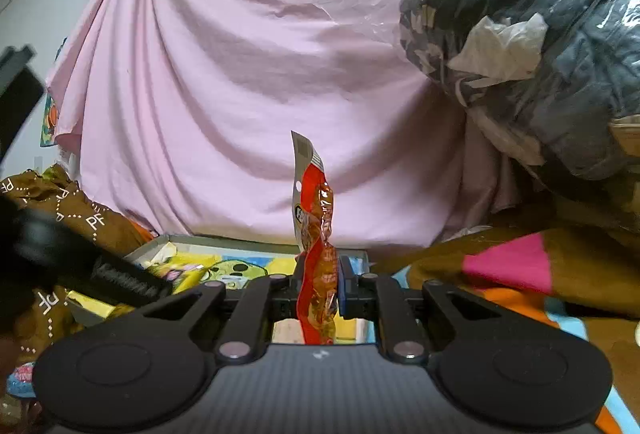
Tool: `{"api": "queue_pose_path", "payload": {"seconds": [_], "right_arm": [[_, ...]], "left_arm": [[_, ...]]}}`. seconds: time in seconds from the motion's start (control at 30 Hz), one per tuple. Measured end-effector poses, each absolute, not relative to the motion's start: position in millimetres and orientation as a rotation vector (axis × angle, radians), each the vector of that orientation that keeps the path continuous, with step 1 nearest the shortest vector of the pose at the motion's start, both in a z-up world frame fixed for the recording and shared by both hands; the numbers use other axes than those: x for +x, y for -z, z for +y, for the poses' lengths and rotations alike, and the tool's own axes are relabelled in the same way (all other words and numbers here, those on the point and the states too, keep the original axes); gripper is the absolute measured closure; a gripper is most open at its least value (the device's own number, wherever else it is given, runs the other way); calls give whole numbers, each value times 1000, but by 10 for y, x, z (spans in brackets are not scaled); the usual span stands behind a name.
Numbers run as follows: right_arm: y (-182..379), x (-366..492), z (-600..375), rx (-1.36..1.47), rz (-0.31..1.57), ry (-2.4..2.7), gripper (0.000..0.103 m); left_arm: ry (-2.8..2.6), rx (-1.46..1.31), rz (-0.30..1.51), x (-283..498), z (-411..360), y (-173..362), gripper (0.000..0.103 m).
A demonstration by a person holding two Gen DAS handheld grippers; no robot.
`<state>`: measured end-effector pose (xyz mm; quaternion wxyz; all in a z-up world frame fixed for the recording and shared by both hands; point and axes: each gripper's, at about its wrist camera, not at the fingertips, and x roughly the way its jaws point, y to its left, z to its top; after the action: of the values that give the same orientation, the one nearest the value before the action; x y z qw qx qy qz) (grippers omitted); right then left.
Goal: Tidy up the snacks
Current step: 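Carry the red packet toward the tray while the left gripper grasps and lifts the yellow bar, then lower the yellow bar into the tray and open the left gripper while the right releases the red packet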
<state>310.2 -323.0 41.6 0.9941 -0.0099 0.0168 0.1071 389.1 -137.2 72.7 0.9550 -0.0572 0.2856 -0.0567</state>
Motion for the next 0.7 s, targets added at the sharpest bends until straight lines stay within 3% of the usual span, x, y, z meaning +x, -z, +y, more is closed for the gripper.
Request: {"api": "queue_pose_path", "payload": {"seconds": [0.7], "right_arm": [[-202,3747,-3143,24,81,-162,88]], "left_arm": [[10,-157,626,4668,-1421,-334,53]]}}
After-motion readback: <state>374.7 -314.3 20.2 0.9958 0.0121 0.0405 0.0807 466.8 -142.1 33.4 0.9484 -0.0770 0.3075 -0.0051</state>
